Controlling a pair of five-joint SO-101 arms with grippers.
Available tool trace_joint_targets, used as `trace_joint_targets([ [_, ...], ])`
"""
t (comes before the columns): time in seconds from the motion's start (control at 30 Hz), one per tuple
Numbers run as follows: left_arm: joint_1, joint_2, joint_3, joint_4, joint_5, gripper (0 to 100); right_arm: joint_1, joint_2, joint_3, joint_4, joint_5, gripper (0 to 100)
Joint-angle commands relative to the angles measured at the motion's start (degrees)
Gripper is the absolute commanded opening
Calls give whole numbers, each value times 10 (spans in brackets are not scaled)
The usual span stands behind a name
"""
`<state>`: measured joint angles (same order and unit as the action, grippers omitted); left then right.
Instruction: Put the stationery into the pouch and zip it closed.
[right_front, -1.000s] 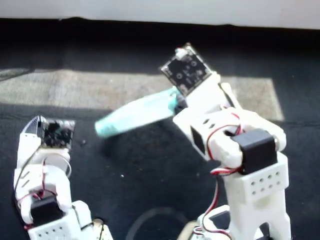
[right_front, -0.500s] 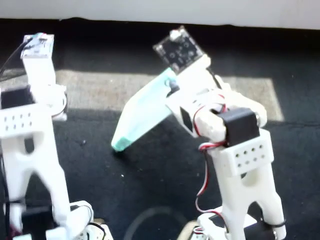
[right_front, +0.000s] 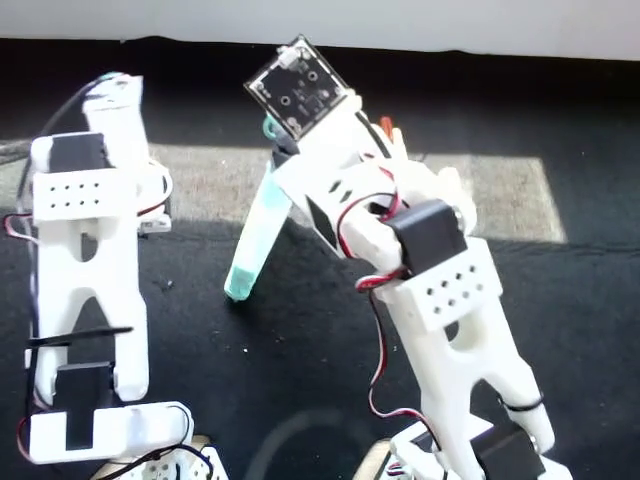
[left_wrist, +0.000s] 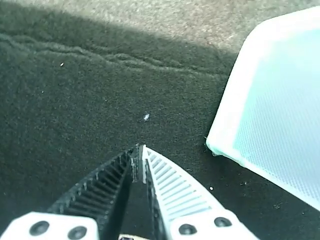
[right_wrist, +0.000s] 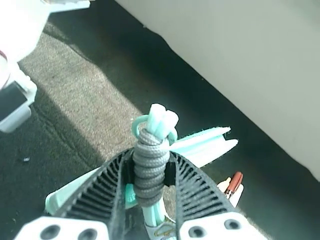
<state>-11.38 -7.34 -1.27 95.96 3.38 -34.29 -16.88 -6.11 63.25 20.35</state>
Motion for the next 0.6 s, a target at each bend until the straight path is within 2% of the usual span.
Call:
trace_joint_targets([
  [0.0,20,-5,-67,10,-10,14,-2,26,-6,-47,6,6],
  [0.1,21,-28,-141,43,-9,14,-2,30,-6,-70,8,6],
  [0.23,35,-82,-178,45,-9,17,-1,39,-5,-101,10,6],
  [0.47,131,-112,-88,44,-9,17,18,31,-13,-142,10,6],
  [0.57,159,-113,-46,19,-9,17,18,29,-47,-140,10,6],
])
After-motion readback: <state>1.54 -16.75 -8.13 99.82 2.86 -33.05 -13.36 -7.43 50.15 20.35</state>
